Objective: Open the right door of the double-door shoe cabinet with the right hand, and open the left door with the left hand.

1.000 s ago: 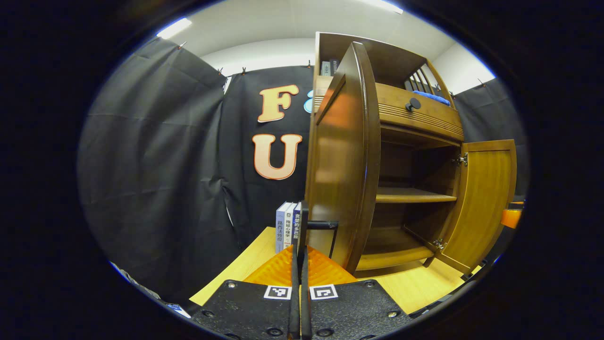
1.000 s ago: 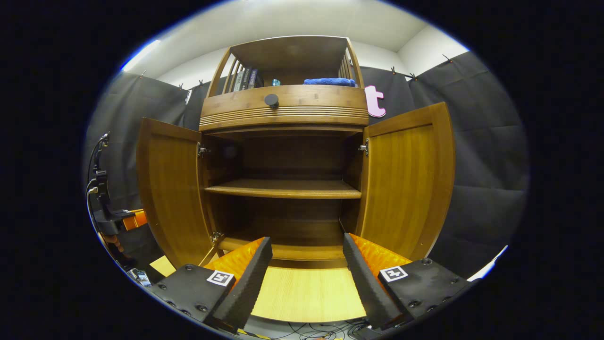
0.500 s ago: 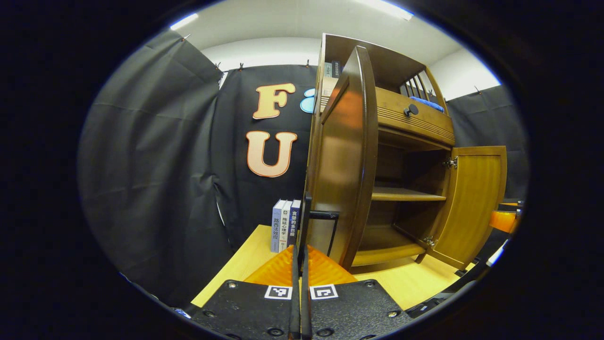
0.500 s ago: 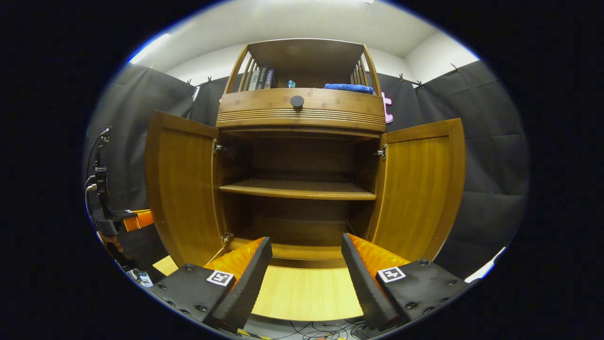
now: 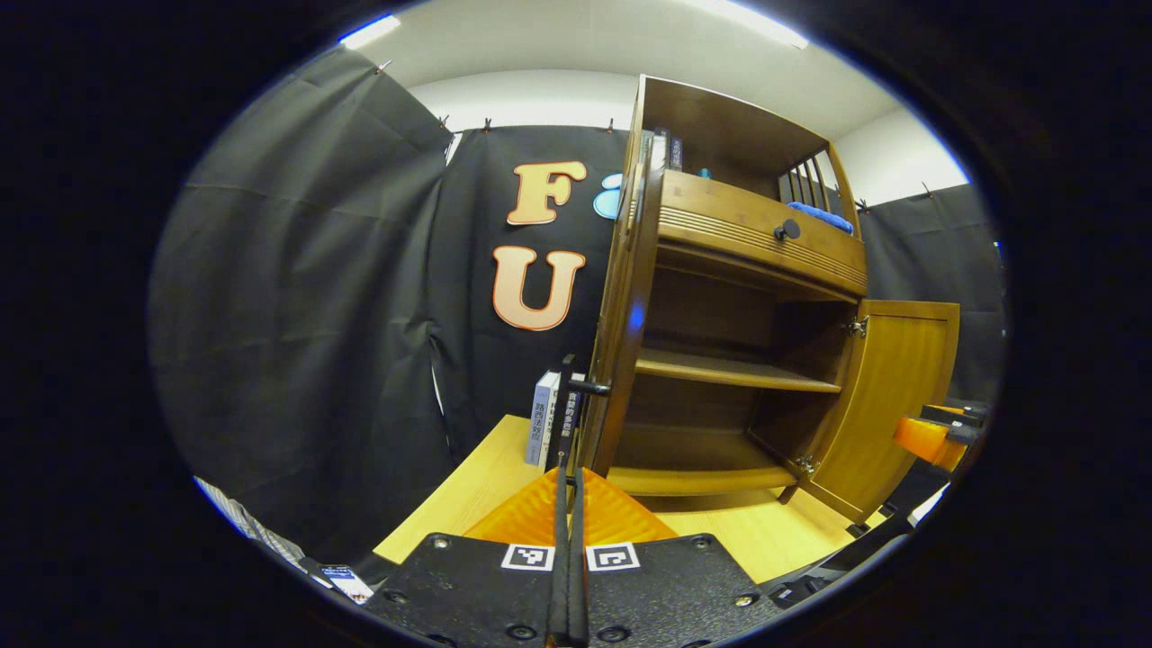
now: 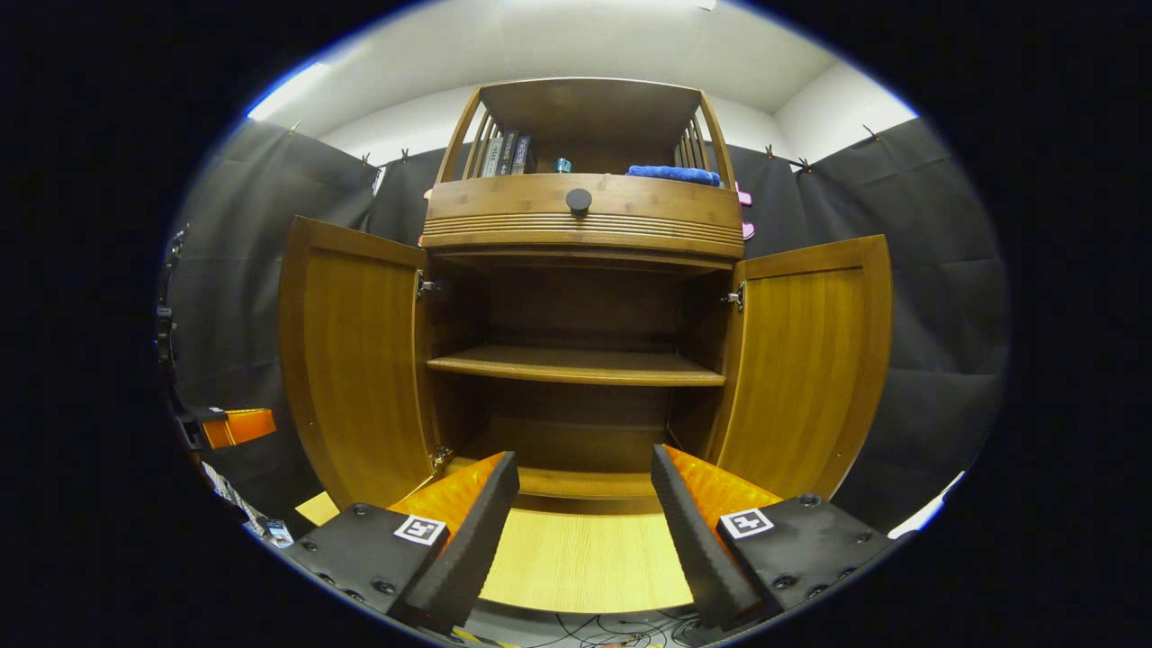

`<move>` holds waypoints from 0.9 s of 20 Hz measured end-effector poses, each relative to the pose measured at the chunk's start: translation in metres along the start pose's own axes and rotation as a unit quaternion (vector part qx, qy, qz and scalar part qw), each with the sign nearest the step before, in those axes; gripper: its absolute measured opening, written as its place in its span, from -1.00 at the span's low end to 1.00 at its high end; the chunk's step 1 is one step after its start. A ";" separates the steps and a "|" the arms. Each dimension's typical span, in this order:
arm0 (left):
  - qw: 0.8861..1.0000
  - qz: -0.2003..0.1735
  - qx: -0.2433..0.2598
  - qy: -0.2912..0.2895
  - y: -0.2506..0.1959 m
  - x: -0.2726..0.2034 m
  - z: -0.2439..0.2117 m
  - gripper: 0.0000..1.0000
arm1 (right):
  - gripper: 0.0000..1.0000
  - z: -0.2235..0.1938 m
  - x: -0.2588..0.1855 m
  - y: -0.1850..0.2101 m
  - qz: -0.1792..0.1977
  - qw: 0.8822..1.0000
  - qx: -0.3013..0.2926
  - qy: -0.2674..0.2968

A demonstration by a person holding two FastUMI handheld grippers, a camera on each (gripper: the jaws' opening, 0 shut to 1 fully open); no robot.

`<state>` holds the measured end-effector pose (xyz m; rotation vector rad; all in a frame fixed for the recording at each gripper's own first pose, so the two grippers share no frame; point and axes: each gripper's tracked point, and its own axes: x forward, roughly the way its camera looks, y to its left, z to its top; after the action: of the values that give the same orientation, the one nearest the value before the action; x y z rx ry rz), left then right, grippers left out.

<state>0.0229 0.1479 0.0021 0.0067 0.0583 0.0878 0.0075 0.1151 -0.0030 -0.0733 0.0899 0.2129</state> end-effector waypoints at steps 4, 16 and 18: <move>1.000 -0.007 0.011 -0.014 -0.015 -0.008 0.026 -0.91 | 0.79 0.000 -0.002 -0.002 -0.001 1.000 0.008 -0.001; 0.999 -0.028 0.008 -0.026 -0.047 -0.025 0.069 0.14 | 0.79 0.040 -0.011 -0.028 -0.032 0.999 0.006 -0.017; 0.999 -0.030 0.001 -0.025 -0.049 -0.024 0.068 0.29 | 0.79 0.041 -0.014 -0.030 -0.035 0.999 0.004 -0.020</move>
<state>0.0075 0.0964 0.0709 0.0089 0.0092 0.0280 0.0037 0.0864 0.0412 -0.0644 0.0489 0.1445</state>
